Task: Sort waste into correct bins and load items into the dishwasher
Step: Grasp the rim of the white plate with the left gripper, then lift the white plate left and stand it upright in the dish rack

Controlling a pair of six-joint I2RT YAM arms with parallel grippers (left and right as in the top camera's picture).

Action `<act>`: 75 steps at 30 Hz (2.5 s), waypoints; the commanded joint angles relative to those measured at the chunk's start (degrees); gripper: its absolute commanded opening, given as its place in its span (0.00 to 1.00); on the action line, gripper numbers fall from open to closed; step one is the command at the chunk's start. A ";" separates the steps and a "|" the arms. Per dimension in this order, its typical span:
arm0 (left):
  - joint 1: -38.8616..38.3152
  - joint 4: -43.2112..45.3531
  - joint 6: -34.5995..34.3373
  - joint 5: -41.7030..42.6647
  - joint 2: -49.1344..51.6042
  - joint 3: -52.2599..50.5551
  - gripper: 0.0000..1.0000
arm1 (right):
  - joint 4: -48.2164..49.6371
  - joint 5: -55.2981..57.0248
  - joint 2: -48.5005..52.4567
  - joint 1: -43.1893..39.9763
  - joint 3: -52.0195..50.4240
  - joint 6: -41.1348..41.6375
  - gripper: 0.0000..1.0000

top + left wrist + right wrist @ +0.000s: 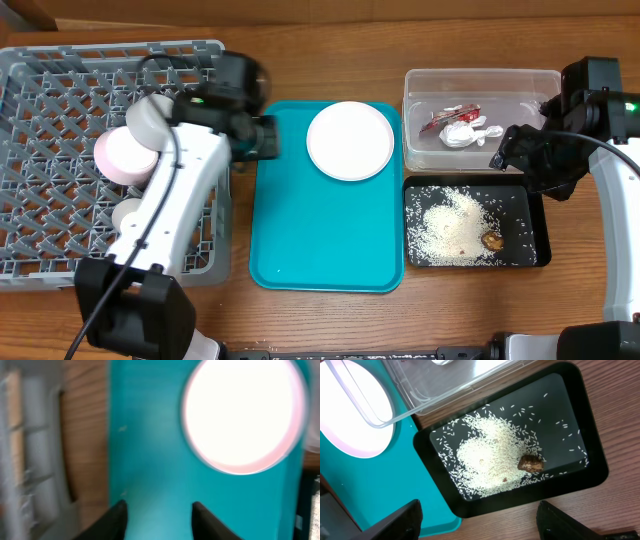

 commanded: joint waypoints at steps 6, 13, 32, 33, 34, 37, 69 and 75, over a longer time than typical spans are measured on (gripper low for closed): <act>-15.06 11.93 13.94 1.05 6.60 0.46 0.63 | 0.17 0.50 -0.48 0.11 0.68 -0.22 0.75; -19.39 19.74 20.76 1.07 17.27 0.46 0.68 | 0.13 0.50 -0.48 0.11 0.68 -0.22 0.75; -19.21 9.38 15.13 -5.18 18.75 3.15 0.04 | 0.13 0.50 -0.48 0.11 0.68 -0.22 0.75; -19.19 9.09 15.13 -5.18 17.59 4.04 0.04 | 0.13 0.50 -0.48 0.11 0.68 -0.22 0.75; -19.19 8.85 15.13 -5.16 16.02 5.14 0.04 | 0.13 0.50 -0.48 0.11 0.68 -0.22 0.75; -18.93 7.96 14.82 -5.14 11.26 7.82 0.04 | 0.11 0.50 -0.48 0.11 0.68 -0.22 0.75; 28.20 -4.02 20.98 48.92 9.73 10.03 0.16 | -0.35 0.50 -0.48 0.11 0.68 -0.22 0.75; 32.46 -9.84 20.96 48.52 9.62 10.40 1.00 | 0.20 0.48 -0.48 0.11 0.68 -0.22 0.75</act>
